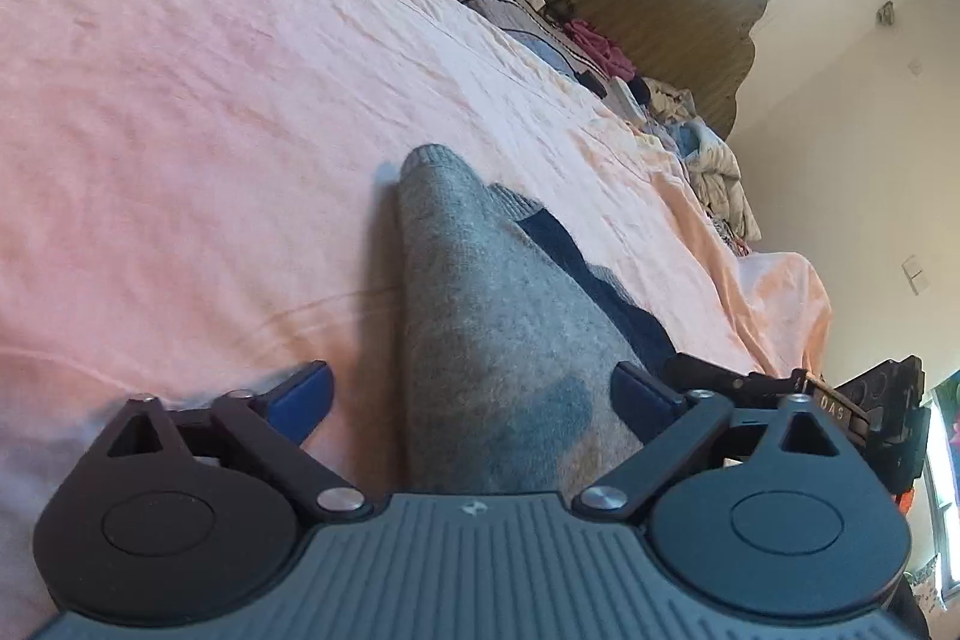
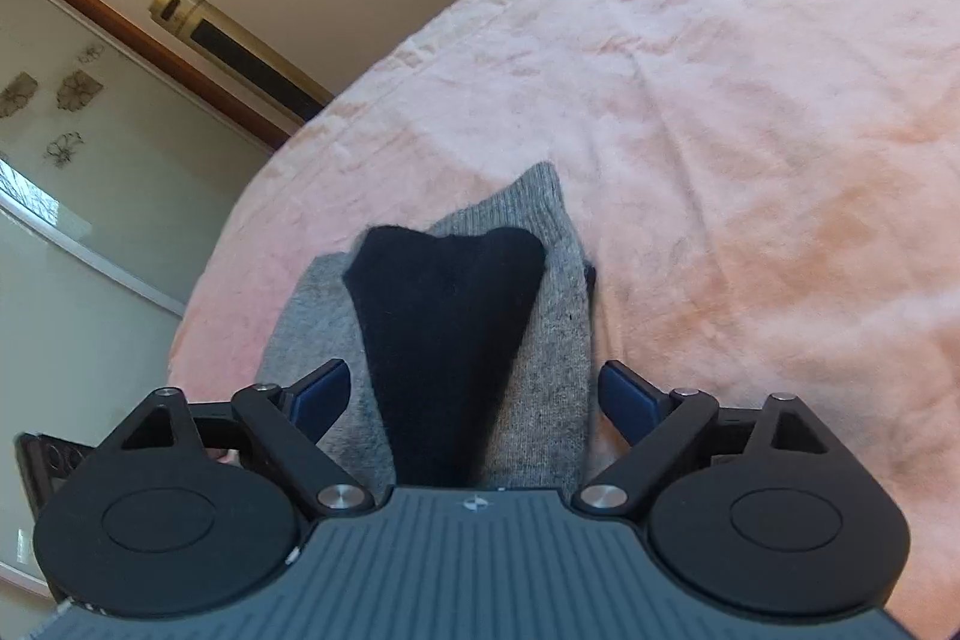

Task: Fold small clothes

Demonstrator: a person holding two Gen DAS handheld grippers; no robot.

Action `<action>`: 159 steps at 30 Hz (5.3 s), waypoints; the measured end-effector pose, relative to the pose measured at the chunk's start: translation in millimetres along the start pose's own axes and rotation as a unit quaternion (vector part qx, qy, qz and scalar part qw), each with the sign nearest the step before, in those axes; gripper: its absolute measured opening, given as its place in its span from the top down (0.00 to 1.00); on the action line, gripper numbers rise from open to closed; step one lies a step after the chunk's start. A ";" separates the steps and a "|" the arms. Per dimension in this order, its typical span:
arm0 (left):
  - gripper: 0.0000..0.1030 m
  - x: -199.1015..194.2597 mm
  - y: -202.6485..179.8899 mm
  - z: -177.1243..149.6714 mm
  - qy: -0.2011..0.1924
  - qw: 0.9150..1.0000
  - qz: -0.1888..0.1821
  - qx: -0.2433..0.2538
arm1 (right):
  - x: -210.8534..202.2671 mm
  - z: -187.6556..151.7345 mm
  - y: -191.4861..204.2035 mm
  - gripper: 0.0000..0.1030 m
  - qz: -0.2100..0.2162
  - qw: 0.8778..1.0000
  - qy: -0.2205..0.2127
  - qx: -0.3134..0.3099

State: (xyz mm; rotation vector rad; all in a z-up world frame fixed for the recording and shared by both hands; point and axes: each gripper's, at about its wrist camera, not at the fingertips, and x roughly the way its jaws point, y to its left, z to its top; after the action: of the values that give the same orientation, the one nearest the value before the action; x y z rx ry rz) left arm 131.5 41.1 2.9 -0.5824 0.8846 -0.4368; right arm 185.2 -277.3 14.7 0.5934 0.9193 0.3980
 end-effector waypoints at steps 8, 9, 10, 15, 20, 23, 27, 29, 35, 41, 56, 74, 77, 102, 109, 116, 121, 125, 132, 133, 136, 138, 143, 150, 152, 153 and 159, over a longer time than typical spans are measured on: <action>0.73 -20.0 -24.2 -1.7 -0.007 0.993 0.057 0.106 | 4.5 -5.5 30.3 0.68 0.031 0.999 0.008 -0.034; 0.73 -25.6 -23.5 1.3 -0.008 0.991 0.067 0.114 | 7.8 -3.6 38.6 0.69 0.041 0.998 0.007 -0.039; 0.73 -31.2 -21.9 5.5 -0.012 0.989 0.080 0.120 | 12.1 -1.7 47.3 0.69 0.048 0.998 0.006 -0.044; 0.73 -62.2 -5.7 27.6 -0.043 0.982 0.135 0.127 | 44.0 5.0 90.3 0.70 0.080 0.995 0.014 -0.062; 0.61 -58.5 10.9 27.8 -0.049 0.964 0.201 0.169 | 74.5 1.3 97.6 0.61 0.030 0.997 0.021 -0.064; 0.46 -71.6 15.8 15.9 -0.070 0.965 0.196 0.161 | 59.5 -13.6 86.1 0.37 0.027 0.998 0.021 -0.050; 0.43 -83.6 15.4 -0.4 -0.070 0.966 0.185 0.169 | 25.9 -33.6 67.5 0.33 0.043 0.998 0.025 -0.033; 0.42 -85.7 16.8 -5.5 -0.068 0.967 0.181 0.163 | 17.1 -43.6 63.1 0.33 0.044 0.998 0.036 -0.036; 0.42 -87.6 16.6 -7.2 -0.065 0.970 0.177 0.151 | 12.0 -64.9 72.7 0.29 0.048 0.995 0.060 -0.061; 0.42 -90.2 15.2 -10.9 -0.062 0.971 0.175 0.148 | 17.6 -65.2 79.8 0.21 0.051 0.995 0.062 -0.065; 0.33 -96.0 37.9 -51.0 -0.004 0.998 0.049 0.024 | 17.2 -75.3 87.6 0.23 0.048 0.991 0.071 -0.103; 0.67 -122.3 51.3 -101.8 -0.068 0.993 0.020 0.095 | -23.7 -61.2 91.6 0.18 0.062 0.992 0.023 -0.108; 0.62 -122.4 45.7 -104.0 -0.072 0.991 0.029 0.113 | -6.3 -24.8 95.2 0.24 0.057 0.995 0.006 -0.080; 0.33 -149.1 8.7 -141.1 -0.067 0.956 0.160 0.237 | -29.2 -78.1 85.0 0.51 0.043 0.992 0.053 -0.104; 0.34 -151.2 7.3 -124.3 -0.100 0.951 0.200 0.215 | -25.4 -99.3 99.2 0.51 0.039 0.987 0.072 -0.135; 0.92 -140.5 0.6 -130.8 -0.116 0.939 0.239 0.219 | -16.7 -102.5 110.7 0.85 0.016 0.978 0.092 -0.187; 0.92 -141.2 13.4 -134.0 -0.111 0.939 0.250 0.207 | -13.8 -118.5 103.5 0.88 0.006 0.969 0.105 -0.222; 0.92 -142.0 12.4 -138.1 -0.115 0.938 0.250 0.210 | -21.7 -95.5 113.6 0.60 0.036 0.975 0.094 -0.200; 0.92 -143.8 11.6 -139.1 -0.116 0.941 0.245 0.204 | 20.9 -7.4 109.2 0.35 0.017 0.996 0.040 -0.081; 0.92 -144.8 12.3 -138.5 -0.116 0.942 0.243 0.201 | 35.9 -2.3 106.2 0.36 0.012 0.996 0.052 -0.067; 0.92 -147.0 14.8 -137.1 -0.115 0.945 0.236 0.195 | 70.4 -6.0 103.8 0.88 -0.005 0.993 0.084 -0.077; 0.92 -148.0 15.8 -137.0 -0.116 0.947 0.232 0.191 | 63.2 -10.9 107.3 0.88 -0.009 0.989 0.068 -0.127; 0.91 -149.6 19.8 -132.9 -0.110 0.955 0.207 0.184 | 45.2 -23.3 68.4 0.93 0.009 0.996 0.042 -0.072; 0.13 -201.4 69.3 -111.1 -0.116 0.992 0.041 -0.012 | -27.2 -65.3 69.0 0.14 0.087 0.994 0.059 -0.041; 0.14 -194.6 84.2 -97.1 -0.105 0.992 0.007 -0.064 | -25.6 -77.4 62.7 0.21 0.088 0.991 0.095 -0.029; 0.14 -185.4 89.1 -90.2 -0.085 0.993 -0.014 -0.080 | -20.8 -83.7 61.1 0.25 0.087 0.989 0.116 -0.021; 0.83 -122.9 77.4 -68.5 0.016 0.993 -0.057 -0.100 | -0.5 -106.0 67.9 0.79 0.098 0.982 0.162 -0.022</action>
State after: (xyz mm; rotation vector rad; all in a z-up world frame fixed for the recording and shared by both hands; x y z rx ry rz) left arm 15.2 151.4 -8.0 -0.8145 0.9343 -0.4647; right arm 92.1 -192.9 8.5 0.5907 1.1633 0.7057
